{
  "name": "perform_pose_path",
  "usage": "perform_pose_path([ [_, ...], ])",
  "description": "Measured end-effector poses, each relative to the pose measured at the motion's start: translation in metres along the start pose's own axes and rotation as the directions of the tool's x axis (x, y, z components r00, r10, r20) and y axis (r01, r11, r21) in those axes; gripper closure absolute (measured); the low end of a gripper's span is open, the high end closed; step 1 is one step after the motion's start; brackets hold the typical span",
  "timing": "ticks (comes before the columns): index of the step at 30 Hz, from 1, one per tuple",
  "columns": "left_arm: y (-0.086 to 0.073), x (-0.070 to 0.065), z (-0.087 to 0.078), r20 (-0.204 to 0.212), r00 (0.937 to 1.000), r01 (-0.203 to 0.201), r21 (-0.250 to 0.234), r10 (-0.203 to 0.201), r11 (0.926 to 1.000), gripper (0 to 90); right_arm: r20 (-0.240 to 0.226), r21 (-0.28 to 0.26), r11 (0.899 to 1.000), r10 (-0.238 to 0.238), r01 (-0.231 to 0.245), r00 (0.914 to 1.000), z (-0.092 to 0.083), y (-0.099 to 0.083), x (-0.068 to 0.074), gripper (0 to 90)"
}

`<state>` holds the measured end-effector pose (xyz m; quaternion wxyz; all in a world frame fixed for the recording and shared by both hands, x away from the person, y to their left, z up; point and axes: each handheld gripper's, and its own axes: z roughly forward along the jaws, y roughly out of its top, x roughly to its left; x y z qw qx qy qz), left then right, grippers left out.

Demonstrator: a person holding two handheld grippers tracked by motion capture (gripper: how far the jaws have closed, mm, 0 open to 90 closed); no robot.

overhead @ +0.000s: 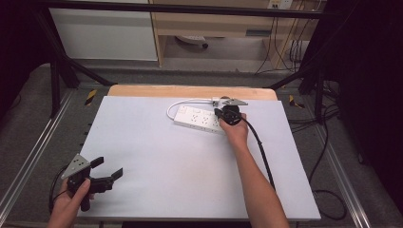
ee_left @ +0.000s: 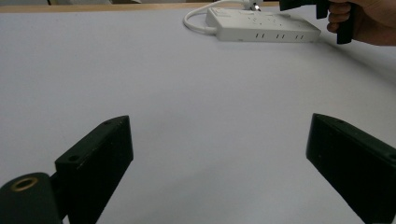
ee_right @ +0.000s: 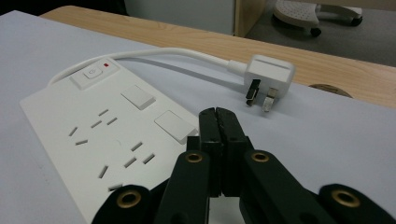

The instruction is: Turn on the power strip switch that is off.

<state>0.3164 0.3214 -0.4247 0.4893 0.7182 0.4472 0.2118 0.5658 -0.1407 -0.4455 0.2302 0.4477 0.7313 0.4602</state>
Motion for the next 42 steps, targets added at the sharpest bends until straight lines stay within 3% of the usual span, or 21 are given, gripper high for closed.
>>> perform_pose_path([
  [23, 0.000, 0.000, -0.001, -0.006, 1.0000, -0.005, -0.002, 0.005, 1.0000, 7.0, -0.018, -0.022, 1.000, -0.018, 0.018, 0.9997, -0.018, 0.010, 0.003, 89.4],
  [42, 0.000, -0.001, 0.000, -0.004, 1.0000, -0.009, 0.002, 0.009, 1.0000, 6.9, -0.050, -0.052, 0.999, 0.009, -0.012, 0.9987, -0.046, 0.020, 0.001, 74.8],
])
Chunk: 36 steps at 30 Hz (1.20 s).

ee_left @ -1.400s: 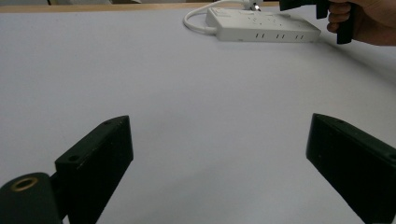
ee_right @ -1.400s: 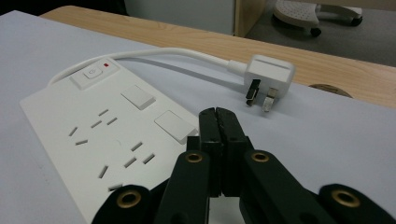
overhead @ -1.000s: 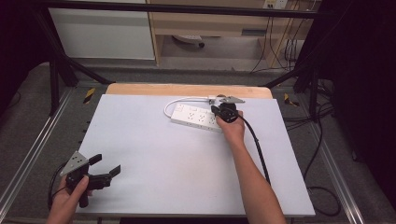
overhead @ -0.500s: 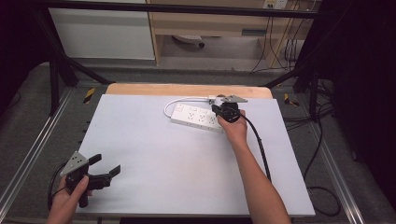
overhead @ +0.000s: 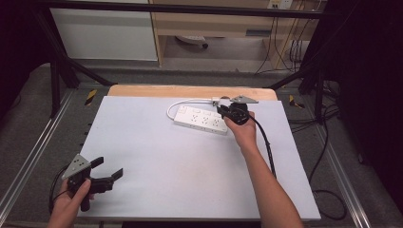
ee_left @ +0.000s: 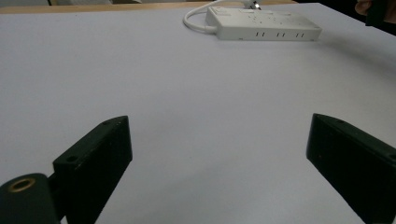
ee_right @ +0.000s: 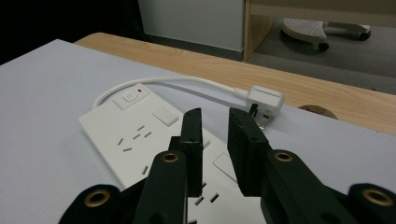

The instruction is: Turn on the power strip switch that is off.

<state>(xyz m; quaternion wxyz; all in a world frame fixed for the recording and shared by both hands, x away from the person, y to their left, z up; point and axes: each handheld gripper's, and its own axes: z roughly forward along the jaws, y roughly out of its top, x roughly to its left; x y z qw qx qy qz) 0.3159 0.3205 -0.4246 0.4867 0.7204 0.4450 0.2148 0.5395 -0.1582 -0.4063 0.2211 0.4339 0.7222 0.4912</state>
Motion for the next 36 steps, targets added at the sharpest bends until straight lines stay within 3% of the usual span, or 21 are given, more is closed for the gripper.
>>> perform_pose_path([
  [12, 0.000, 0.000, 0.000, -0.003, 1.0000, -0.003, 0.003, 0.003, 1.0000, 7.0, -0.003, -0.010, 1.000, 0.013, -0.013, 0.9999, -0.018, 0.004, -0.003, 63.4],
  [21, 0.000, 0.000, 0.000, -0.003, 1.0000, -0.004, 0.005, 0.004, 1.0000, 7.0, -0.016, -0.012, 0.999, 0.039, -0.039, 0.9991, -0.033, 0.005, -0.002, 40.0],
  [36, 0.000, 0.000, 0.001, -0.005, 1.0000, -0.004, 0.007, 0.004, 1.0000, 7.0, -0.011, -0.019, 0.999, 0.046, -0.046, 0.9989, -0.067, 0.003, 0.001, 15.2],
])
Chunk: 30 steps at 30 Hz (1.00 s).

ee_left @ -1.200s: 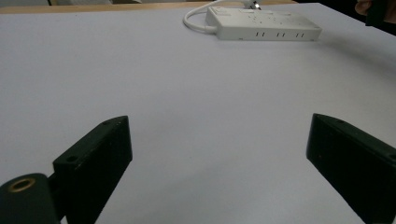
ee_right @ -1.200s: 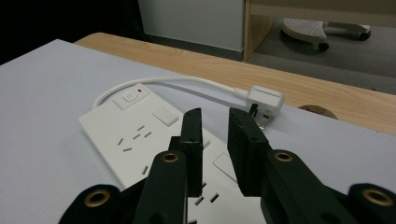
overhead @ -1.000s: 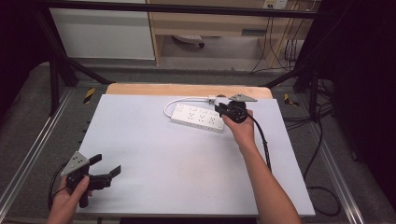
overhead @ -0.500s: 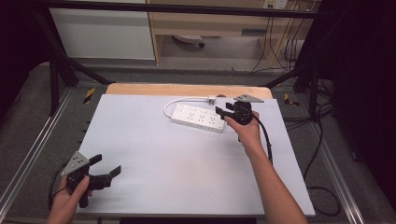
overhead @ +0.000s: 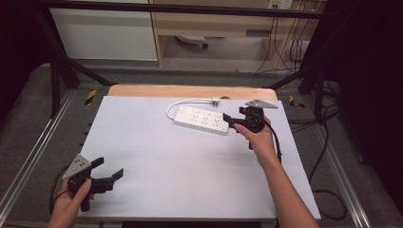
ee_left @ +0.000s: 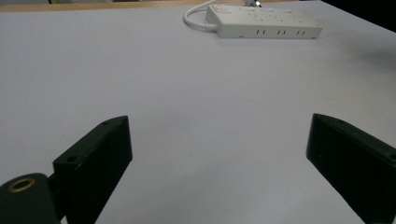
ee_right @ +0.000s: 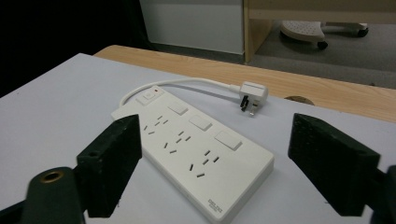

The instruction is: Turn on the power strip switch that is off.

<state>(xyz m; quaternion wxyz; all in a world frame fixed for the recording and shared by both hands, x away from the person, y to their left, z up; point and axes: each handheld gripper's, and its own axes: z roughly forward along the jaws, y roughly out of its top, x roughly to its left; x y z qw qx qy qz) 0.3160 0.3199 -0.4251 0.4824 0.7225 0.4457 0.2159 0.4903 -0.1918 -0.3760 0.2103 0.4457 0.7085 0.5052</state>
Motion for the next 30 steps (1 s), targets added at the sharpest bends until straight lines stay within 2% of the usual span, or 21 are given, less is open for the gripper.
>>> perform_pose_path([
  [4, 0.000, 0.000, 0.000, 0.000, 1.0000, 0.001, 0.003, -0.001, 1.0000, 7.0, 0.007, -0.004, 1.000, -0.004, 0.004, 1.0000, -0.010, -0.003, 0.002, 9.8],
  [12, 0.000, 0.000, 0.000, -0.002, 1.0000, 0.002, 0.004, -0.002, 1.0000, 7.0, -0.003, -0.024, 1.000, 0.004, -0.004, 1.0000, -0.033, -0.012, 0.007, 5.5],
  [16, 0.000, -0.001, 0.000, 0.000, 1.0000, 0.000, 0.003, 0.000, 1.0000, 7.0, 0.000, -0.031, 0.999, -0.017, 0.017, 0.9999, -0.046, -0.019, 0.010, 4.1],
  [19, 0.000, -0.001, 0.000, 0.001, 1.0000, 0.003, 0.003, -0.003, 1.0000, 7.0, -0.009, -0.045, 0.999, -0.016, 0.015, 0.9998, -0.056, -0.026, 0.012, 3.1],
  [24, 0.000, -0.002, 0.000, 0.000, 1.0000, -0.001, 0.003, 0.001, 1.0000, 7.0, 0.022, -0.060, 0.997, -0.050, 0.051, 0.9985, -0.074, -0.042, 0.013, 3.1],
  [30, 0.000, -0.002, 0.000, -0.002, 1.0000, -0.002, 0.002, 0.002, 1.0000, 7.0, 0.049, -0.062, 0.997, -0.037, 0.040, 0.9981, -0.095, -0.067, 0.005, 4.2],
])
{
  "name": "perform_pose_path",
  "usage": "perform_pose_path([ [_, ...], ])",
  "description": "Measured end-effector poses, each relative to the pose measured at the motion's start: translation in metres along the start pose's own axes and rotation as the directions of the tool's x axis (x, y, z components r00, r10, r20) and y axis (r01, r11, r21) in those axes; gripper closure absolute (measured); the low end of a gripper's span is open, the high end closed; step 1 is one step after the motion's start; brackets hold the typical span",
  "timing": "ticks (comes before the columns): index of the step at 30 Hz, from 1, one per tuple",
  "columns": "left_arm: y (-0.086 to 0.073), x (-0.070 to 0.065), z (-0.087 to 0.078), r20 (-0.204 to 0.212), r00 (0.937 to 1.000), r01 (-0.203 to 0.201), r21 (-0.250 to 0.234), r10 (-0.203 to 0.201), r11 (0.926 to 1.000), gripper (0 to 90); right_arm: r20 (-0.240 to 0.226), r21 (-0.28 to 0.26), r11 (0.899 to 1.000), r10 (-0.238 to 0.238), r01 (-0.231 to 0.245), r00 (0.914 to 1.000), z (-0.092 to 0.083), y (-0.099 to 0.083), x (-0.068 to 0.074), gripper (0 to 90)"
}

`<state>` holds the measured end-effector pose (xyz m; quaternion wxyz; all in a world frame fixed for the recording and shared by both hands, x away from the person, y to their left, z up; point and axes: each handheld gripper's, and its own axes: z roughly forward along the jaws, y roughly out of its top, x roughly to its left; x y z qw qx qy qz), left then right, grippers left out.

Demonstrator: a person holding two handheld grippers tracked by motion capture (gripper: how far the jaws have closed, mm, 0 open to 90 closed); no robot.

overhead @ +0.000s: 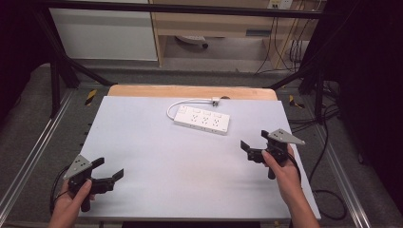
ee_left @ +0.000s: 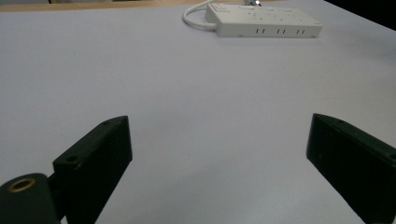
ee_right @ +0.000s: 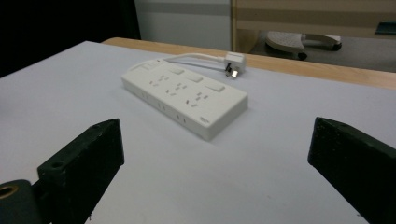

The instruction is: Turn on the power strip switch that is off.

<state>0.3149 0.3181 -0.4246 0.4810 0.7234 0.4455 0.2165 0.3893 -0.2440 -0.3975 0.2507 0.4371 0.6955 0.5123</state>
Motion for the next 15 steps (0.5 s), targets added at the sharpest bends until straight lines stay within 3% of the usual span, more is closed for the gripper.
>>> perform_pose_path([
  [9, 0.000, -0.001, 0.000, -0.004, 1.0000, -0.001, 0.002, 0.001, 1.0000, 7.0, 0.061, 0.043, 0.999, -0.001, -0.002, 0.9981, -0.023, -0.031, -0.011, 4.7],
  [15, 0.001, -0.001, -0.001, -0.003, 1.0000, -0.004, -0.006, 0.004, 1.0000, 7.0, 0.088, 0.108, 0.994, -0.001, -0.009, 0.9961, -0.024, -0.047, -0.013, 4.5],
])
